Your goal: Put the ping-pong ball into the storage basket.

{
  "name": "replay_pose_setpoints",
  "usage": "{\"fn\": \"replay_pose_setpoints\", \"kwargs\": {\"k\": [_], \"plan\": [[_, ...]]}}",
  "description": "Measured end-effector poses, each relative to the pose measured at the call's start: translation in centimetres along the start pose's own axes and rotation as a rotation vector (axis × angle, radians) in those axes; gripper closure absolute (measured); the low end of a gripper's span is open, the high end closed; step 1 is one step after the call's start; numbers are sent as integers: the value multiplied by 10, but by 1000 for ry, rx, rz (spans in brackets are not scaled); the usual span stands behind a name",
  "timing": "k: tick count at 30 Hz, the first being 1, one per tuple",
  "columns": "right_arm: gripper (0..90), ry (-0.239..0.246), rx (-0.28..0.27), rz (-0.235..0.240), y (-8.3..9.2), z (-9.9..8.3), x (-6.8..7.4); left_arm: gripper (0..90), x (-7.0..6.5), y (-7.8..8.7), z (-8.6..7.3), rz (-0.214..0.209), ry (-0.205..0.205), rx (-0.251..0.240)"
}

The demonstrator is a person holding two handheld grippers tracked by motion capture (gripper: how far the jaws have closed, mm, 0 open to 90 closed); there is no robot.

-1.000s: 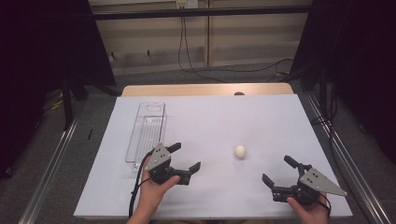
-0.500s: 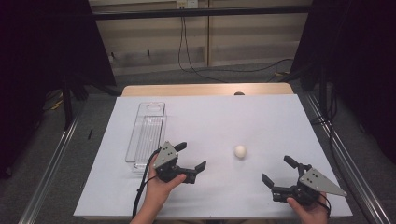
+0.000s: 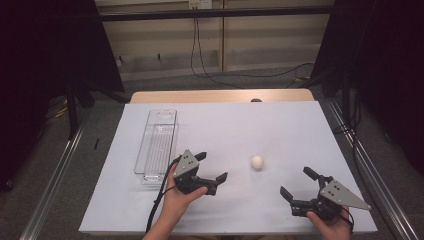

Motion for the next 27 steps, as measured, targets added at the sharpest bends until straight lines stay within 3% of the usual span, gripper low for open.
{"fn": "replay_pose_setpoints", "kwargs": {"k": [13, 14, 15, 16, 21, 22, 27], "plan": [[8, 4, 2, 3, 0, 0, 0, 21, -3, -13, 1, -19, -9, 23], [8, 3, 1, 3, 0, 0, 0, 20, -5, -16, 2, -14, 21, 5], [8, 3, 2, 3, 0, 0, 0, 21, -4, -16, 2, -17, 1, 19], [8, 2, 1, 3, 0, 0, 0, 21, -5, -17, 2, -24, 8, 6], [8, 1, -1, 3, 0, 0, 0, 21, -4, -20, 3, -26, -18, 37], [8, 0, -2, 5, -1, 0, 0, 21, -5, -22, 3, -21, 0, 27], [8, -1, 0, 6, -1, 0, 0, 21, -5, -25, 4, -31, -4, 38]]}}
Point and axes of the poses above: each handheld gripper's, and its own axes: y roughly backward along the jaws, z roughly out of its top, x roughly to its left, the point moved 3 cm from there along -y, roughly forward along the jaws, and after that the axes turned 15 degrees about -y, right-handed, at the moved point
